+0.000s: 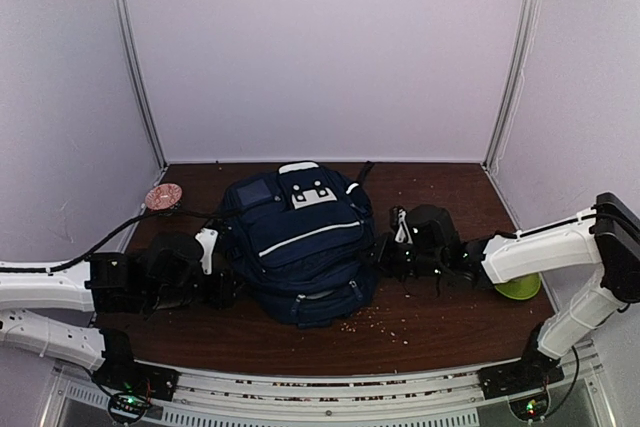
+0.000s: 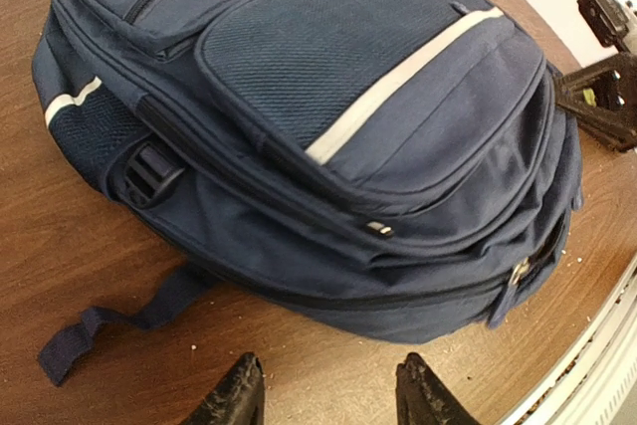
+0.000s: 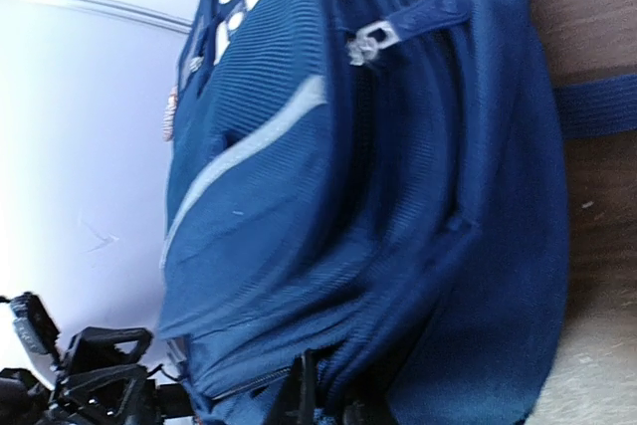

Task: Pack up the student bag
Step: Zip the student bag at the center of the board.

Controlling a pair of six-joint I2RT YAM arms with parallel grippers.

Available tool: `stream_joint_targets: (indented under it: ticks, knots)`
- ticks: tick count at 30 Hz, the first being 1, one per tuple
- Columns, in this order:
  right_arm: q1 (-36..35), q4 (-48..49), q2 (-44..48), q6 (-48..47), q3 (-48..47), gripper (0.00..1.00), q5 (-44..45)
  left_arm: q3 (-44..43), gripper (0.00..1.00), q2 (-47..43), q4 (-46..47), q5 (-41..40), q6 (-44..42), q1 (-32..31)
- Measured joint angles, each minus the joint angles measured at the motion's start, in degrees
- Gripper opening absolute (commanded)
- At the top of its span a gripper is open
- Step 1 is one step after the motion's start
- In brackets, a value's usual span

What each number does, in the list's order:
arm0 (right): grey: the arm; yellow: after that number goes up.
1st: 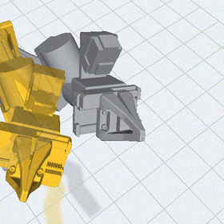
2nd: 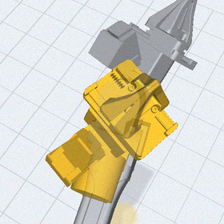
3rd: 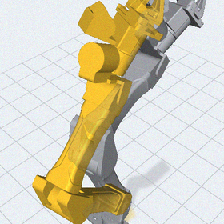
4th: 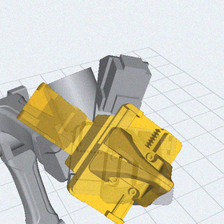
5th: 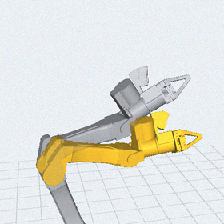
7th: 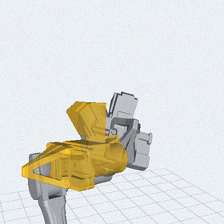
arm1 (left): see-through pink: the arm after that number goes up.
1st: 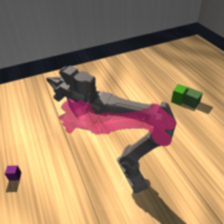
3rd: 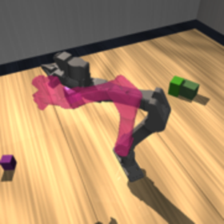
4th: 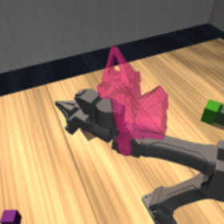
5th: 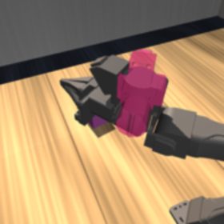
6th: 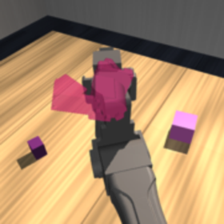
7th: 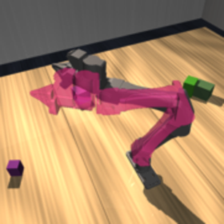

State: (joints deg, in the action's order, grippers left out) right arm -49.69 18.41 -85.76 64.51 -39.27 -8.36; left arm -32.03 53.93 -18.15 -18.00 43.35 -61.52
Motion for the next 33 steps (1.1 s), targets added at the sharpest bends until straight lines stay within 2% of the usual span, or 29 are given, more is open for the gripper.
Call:
stream_joint_targets:
  ticks: [3,5,7,8,11,15,21,26,33]
  knots:
    - [3.6,-4.1,0.7,-2.0,-0.8,0.04,-0.2,-0.5,0.78,0.4,0.0,0.3,-1.9,0.0]
    - [6.4,-6.7,0.8,-4.0,-2.0,0.1,0.2,-1.4,0.78,1.2,0.0,0.9,-3.7,0.0]
    - [9.1,-10.3,0.8,-6.5,-4.3,0.3,1.3,-2.6,0.78,2.4,0.2,2.0,-5.7,0.0]
    - [10.2,-11.8,0.8,-7.7,-5.6,0.43,2.3,-3.2,0.78,3.0,0.3,2.7,-6.8,0.0]
    - [12.5,-15.7,0.8,-11.9,-9.7,0.56,3.5,-5.1,0.79,5.6,1.2,5.6,-10.8,0.0]
    - [11.9,-19.1,4.0,-17.6,-12.3,0.6,4.4,-6.9,0.8,8.2,3.1,8.4,-15.8,-0.3]
    - [1.2,-23.6,14.3,-23.5,-10.8,0.59,13.0,-10.2,0.76,13.4,7.5,10.6,-23.8,-1.3]
    - [-7.0,-23.6,24.2,-24.6,-1.6,0.58,19.9,-16.2,0.72,22.5,8.2,11.7,-28.3,-2.4]
    - [-9.9,-27.0,32.2,-23.6,7.2,0.57,25.0,-21.3,0.74,33.3,6.6,8.8,-29.8,-5.5]
